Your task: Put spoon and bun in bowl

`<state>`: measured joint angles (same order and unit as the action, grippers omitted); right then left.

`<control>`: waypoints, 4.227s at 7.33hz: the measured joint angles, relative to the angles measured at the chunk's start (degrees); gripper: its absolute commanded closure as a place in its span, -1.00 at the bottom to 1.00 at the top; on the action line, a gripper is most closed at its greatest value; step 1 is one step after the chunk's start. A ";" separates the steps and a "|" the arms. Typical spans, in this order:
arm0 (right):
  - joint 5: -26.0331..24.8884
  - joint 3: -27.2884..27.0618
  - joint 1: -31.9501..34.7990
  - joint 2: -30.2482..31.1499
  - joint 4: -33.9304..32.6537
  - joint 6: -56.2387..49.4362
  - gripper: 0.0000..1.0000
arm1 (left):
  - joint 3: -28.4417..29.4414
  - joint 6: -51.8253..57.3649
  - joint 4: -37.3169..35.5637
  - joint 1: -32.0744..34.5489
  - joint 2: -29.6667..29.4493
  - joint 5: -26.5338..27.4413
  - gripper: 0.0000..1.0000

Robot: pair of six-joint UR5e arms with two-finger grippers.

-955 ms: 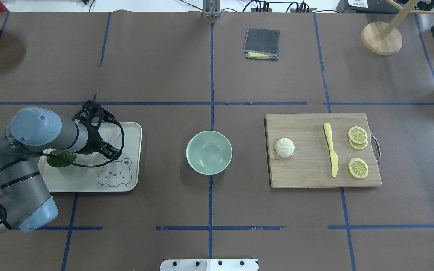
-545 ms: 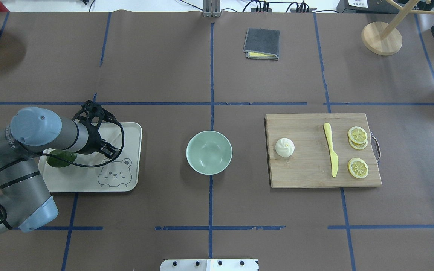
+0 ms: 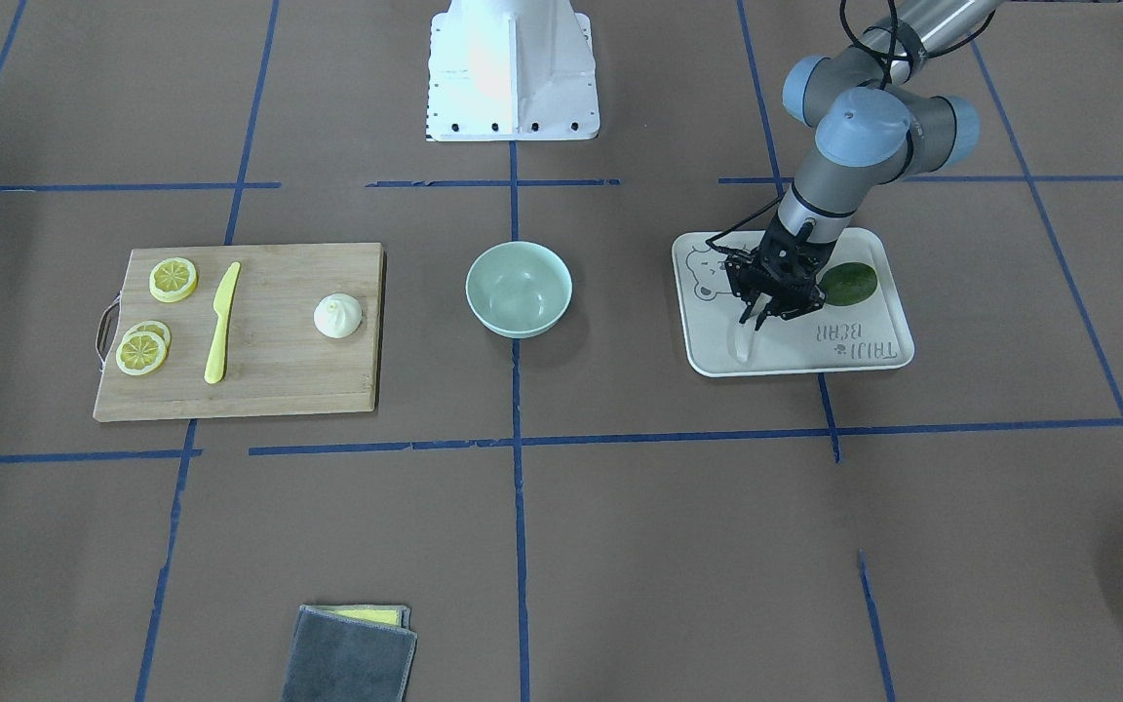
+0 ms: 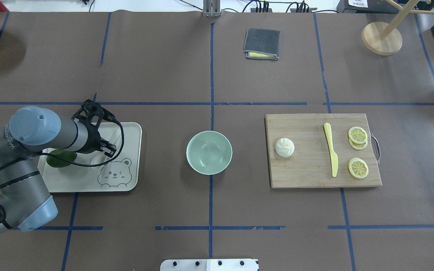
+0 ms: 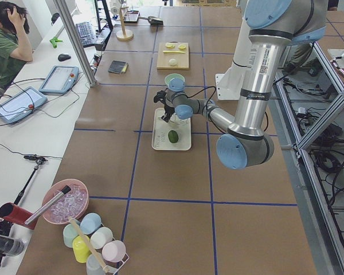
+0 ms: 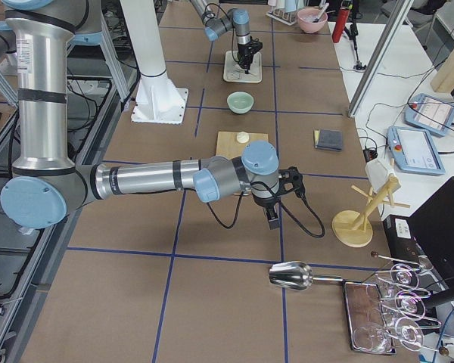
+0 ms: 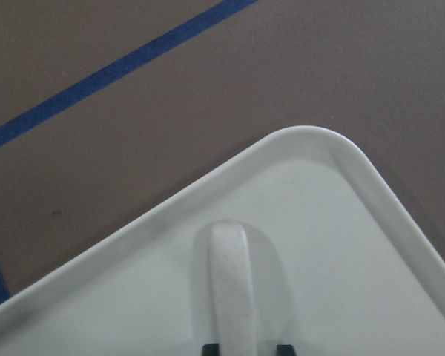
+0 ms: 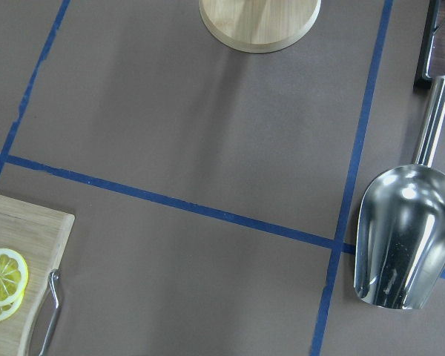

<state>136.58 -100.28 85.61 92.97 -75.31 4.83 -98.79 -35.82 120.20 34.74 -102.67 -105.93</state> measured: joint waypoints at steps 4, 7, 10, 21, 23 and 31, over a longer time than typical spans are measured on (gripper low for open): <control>0.00 0.00 0.00 -0.14 -0.01 -0.01 -1.00 | -2.85 -11.48 -7.45 2.41 -8.96 -0.23 1.00; 0.00 0.00 0.00 -0.16 -0.02 0.00 -1.00 | -1.19 -36.08 -17.27 -1.47 -22.45 3.42 1.00; 0.00 0.00 0.00 -0.20 -0.02 0.00 -1.00 | 3.84 -49.43 -18.95 -9.26 -28.50 12.73 0.91; 0.08 -3.31 -2.95 -2.82 0.11 1.22 -1.00 | -8.58 7.19 -19.14 12.54 -10.78 -0.48 -1.00; -1.49 -5.40 -8.48 -6.20 -0.10 7.67 -1.00 | -6.62 24.92 -19.22 28.26 -3.41 -11.36 -1.00; -25.54 -10.76 -42.39 -21.81 -9.68 43.80 -1.00 | 5.43 45.57 -34.34 56.61 10.99 -28.66 -1.00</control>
<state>111.04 -111.04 43.21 71.16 -84.99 48.64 -93.36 9.75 85.86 91.35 -91.68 -134.59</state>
